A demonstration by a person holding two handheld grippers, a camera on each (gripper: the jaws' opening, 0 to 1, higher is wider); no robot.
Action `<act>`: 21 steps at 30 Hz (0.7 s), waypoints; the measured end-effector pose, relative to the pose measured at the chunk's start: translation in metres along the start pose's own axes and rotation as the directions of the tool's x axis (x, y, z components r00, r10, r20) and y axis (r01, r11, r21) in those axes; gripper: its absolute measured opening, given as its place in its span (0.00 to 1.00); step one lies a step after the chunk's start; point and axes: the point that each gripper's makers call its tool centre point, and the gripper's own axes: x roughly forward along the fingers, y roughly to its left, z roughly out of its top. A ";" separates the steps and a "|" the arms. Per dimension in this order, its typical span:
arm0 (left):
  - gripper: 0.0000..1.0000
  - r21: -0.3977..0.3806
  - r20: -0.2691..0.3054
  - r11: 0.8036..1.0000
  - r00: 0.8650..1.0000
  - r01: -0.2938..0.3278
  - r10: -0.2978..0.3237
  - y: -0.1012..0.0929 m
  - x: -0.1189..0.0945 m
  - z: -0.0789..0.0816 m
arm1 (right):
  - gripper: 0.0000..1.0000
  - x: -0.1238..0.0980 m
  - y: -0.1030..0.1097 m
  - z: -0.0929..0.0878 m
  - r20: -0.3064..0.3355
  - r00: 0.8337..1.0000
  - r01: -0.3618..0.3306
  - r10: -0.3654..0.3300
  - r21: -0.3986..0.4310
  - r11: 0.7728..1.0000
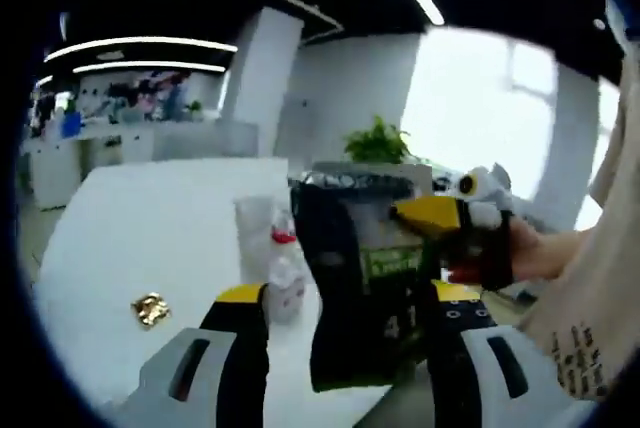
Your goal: Arrange the skincare products in the storage area until every visible bottle or jar stands upright without overlapping.
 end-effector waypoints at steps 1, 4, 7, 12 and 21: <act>0.61 -0.049 0.021 0.998 0.999 0.041 -0.040 -0.005 0.000 0.003 | 0.02 0.001 0.007 0.004 0.010 0.999 -0.040 0.040 0.039 0.998; 0.59 -0.109 0.027 0.984 0.990 0.141 -0.139 -0.015 -0.002 0.004 | 0.02 0.002 0.017 0.011 0.029 0.994 -0.105 0.102 0.091 0.990; 0.49 -0.116 -0.005 0.972 0.978 0.204 -0.206 -0.027 -0.002 -0.001 | 0.02 0.005 0.018 0.013 0.018 0.993 -0.116 0.115 0.098 0.988; 0.33 -0.175 0.011 0.962 0.977 0.209 -0.211 -0.028 -0.001 -0.005 | 0.02 0.009 0.011 0.009 -0.009 0.996 -0.086 0.087 0.066 0.994; 0.00 -0.296 0.108 0.923 0.969 0.245 -0.223 -0.038 -0.008 0.000 | 0.04 0.007 -0.018 0.007 -0.009 1.000 0.026 -0.026 -0.007 1.000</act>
